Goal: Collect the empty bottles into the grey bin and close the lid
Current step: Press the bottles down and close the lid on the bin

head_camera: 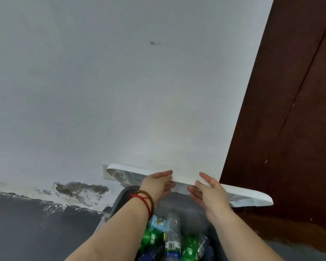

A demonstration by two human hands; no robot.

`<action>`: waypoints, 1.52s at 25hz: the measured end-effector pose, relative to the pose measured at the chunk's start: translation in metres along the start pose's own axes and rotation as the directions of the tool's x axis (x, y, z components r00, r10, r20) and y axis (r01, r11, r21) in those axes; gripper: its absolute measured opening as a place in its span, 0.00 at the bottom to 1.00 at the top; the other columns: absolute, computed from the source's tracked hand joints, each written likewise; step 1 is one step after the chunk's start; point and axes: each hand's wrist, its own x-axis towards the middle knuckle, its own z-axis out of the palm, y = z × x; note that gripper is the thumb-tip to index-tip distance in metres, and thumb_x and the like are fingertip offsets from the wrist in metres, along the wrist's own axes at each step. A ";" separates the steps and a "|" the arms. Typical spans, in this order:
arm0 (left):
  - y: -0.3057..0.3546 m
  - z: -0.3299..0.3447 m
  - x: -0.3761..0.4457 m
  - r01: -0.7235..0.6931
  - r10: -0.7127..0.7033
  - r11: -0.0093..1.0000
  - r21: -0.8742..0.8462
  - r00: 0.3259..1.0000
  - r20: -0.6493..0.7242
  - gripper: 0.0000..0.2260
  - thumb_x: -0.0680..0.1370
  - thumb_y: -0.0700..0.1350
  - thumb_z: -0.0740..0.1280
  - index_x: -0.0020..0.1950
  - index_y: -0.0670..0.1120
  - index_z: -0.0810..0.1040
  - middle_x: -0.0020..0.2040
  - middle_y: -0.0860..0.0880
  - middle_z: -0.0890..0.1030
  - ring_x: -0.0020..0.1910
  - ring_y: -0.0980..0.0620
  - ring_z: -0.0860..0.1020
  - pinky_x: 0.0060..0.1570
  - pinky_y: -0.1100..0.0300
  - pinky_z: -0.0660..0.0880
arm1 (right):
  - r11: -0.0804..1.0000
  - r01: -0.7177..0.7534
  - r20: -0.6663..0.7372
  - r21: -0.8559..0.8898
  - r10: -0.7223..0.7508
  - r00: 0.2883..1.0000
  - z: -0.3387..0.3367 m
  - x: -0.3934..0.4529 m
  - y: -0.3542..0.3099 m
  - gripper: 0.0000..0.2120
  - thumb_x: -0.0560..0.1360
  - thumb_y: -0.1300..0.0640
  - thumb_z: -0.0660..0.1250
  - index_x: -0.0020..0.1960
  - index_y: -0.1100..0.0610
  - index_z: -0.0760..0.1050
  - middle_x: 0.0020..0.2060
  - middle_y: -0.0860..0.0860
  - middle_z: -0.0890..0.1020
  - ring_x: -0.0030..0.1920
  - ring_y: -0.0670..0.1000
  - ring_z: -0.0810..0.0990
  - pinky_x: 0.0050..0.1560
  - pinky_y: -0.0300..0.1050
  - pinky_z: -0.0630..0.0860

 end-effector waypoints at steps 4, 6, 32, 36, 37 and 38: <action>-0.013 0.000 -0.019 0.020 -0.023 0.997 -0.081 0.999 -0.037 0.11 0.78 0.35 0.63 0.60 0.40 0.76 0.46 0.45 0.79 0.43 0.50 0.79 0.45 0.61 0.77 | 0.997 -0.054 0.017 -0.059 0.055 0.998 -0.011 -0.012 0.006 0.15 0.77 0.67 0.62 0.58 0.51 0.74 0.39 0.55 0.80 0.35 0.51 0.81 0.34 0.42 0.77; -0.012 0.000 -0.029 0.018 -0.021 0.998 -0.063 0.998 -0.053 0.11 0.78 0.35 0.63 0.60 0.40 0.76 0.45 0.45 0.79 0.42 0.50 0.79 0.43 0.62 0.76 | 0.995 -0.072 0.020 -0.071 0.074 0.997 -0.012 -0.020 0.005 0.15 0.77 0.68 0.62 0.57 0.51 0.75 0.40 0.54 0.80 0.34 0.50 0.81 0.31 0.39 0.77; -0.026 -0.029 -0.047 -0.026 0.058 0.955 0.294 0.993 -0.101 0.10 0.78 0.42 0.63 0.58 0.50 0.79 0.48 0.50 0.80 0.45 0.54 0.79 0.41 0.64 0.76 | 0.966 -0.013 0.018 -0.259 0.018 1.000 -0.013 -0.073 0.020 0.15 0.77 0.65 0.62 0.55 0.46 0.76 0.57 0.51 0.79 0.49 0.47 0.81 0.56 0.47 0.78; -0.087 -0.039 -0.079 0.124 -0.073 0.955 0.270 0.978 -0.193 0.13 0.78 0.41 0.62 0.62 0.50 0.75 0.45 0.50 0.78 0.40 0.53 0.77 0.44 0.60 0.76 | 0.966 -0.156 -0.088 -0.205 0.141 0.986 -0.028 -0.108 0.077 0.18 0.76 0.65 0.61 0.59 0.47 0.73 0.44 0.52 0.80 0.35 0.46 0.77 0.37 0.42 0.79; -0.104 -0.041 -0.087 0.174 -0.122 0.954 0.242 0.968 -0.218 0.15 0.78 0.41 0.63 0.64 0.50 0.73 0.44 0.49 0.78 0.39 0.52 0.77 0.44 0.59 0.77 | 0.957 -0.207 -0.102 -0.202 0.190 0.976 -0.031 -0.116 0.094 0.18 0.76 0.65 0.61 0.59 0.46 0.72 0.41 0.52 0.80 0.34 0.47 0.76 0.38 0.43 0.79; -0.119 -0.044 -0.092 0.222 -0.174 0.952 0.212 0.959 -0.224 0.18 0.78 0.40 0.63 0.67 0.51 0.70 0.45 0.48 0.78 0.39 0.50 0.76 0.45 0.57 0.77 | 0.944 -0.262 -0.109 -0.199 0.244 0.964 -0.034 -0.122 0.108 0.18 0.76 0.65 0.61 0.60 0.46 0.71 0.39 0.51 0.79 0.34 0.47 0.76 0.40 0.44 0.79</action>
